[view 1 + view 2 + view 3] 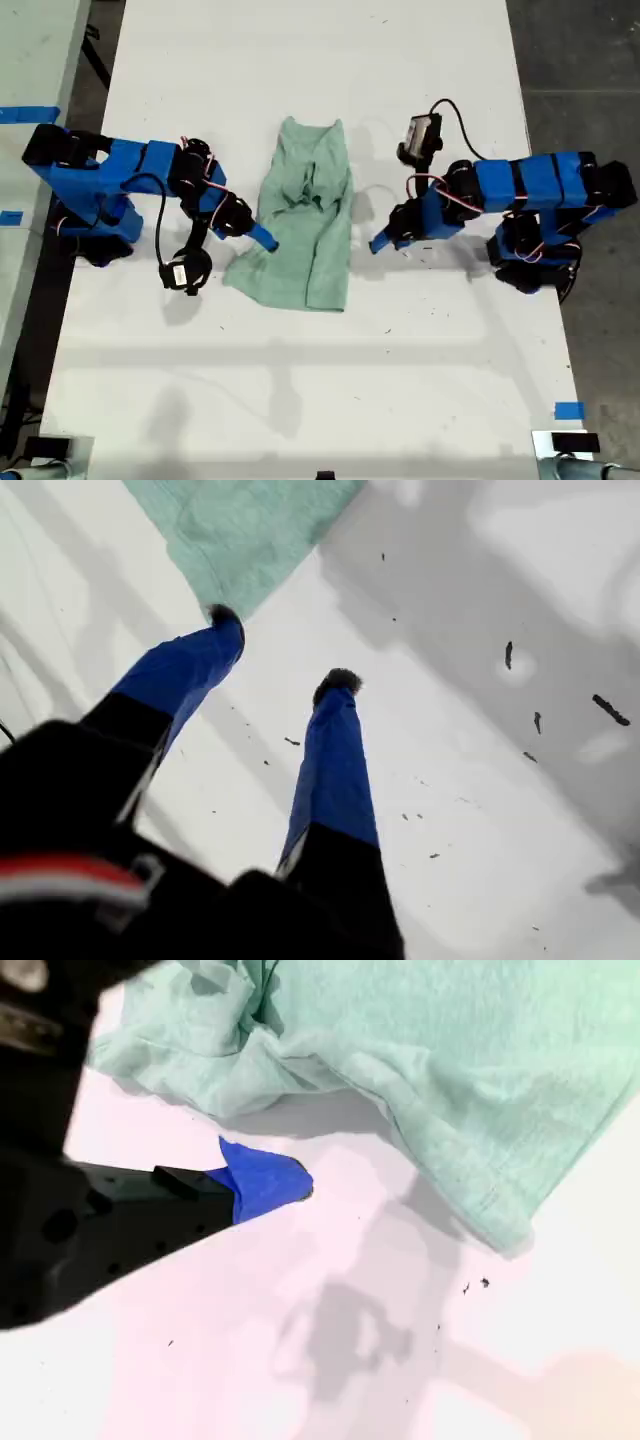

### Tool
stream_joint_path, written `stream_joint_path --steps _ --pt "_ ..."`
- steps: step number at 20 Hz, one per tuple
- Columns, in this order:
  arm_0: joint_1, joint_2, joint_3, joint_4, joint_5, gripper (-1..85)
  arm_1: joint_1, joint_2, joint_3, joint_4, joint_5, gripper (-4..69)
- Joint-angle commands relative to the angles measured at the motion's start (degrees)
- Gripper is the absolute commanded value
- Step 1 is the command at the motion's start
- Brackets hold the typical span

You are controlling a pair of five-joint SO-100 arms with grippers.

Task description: Fold tshirt

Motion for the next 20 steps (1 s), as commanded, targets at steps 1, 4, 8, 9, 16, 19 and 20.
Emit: stream_joint_path --steps 1,4,8,9,16,19,20 --pt "1.49 -0.35 -0.18 -3.25 0.44 37.3 -0.62 2.9 -0.35 -0.62 0.44 16.0" --pt "1.58 -3.08 1.76 -5.1 0.26 36.2 -1.05 2.9 -0.53 -0.53 0.79 16.0" --pt "1.49 -0.44 17.14 -17.93 -1.32 24.7 -1.85 3.25 -0.88 0.26 1.58 16.0" --pt "1.41 0.18 20.39 -21.27 -1.41 14.8 -2.02 3.25 -0.79 0.26 1.67 16.0" --pt "0.53 -0.35 30.5 -29.97 -5.36 0.0 -2.11 3.08 1.49 -2.37 1.85 15.9" --pt "1.14 0.44 30.41 -31.55 -5.54 0.0 -1.93 3.25 2.29 -3.16 1.67 15.9" --pt "1.14 0.44 30.94 -32.7 -5.54 0.0 -1.76 3.25 2.29 -3.43 1.49 15.8"
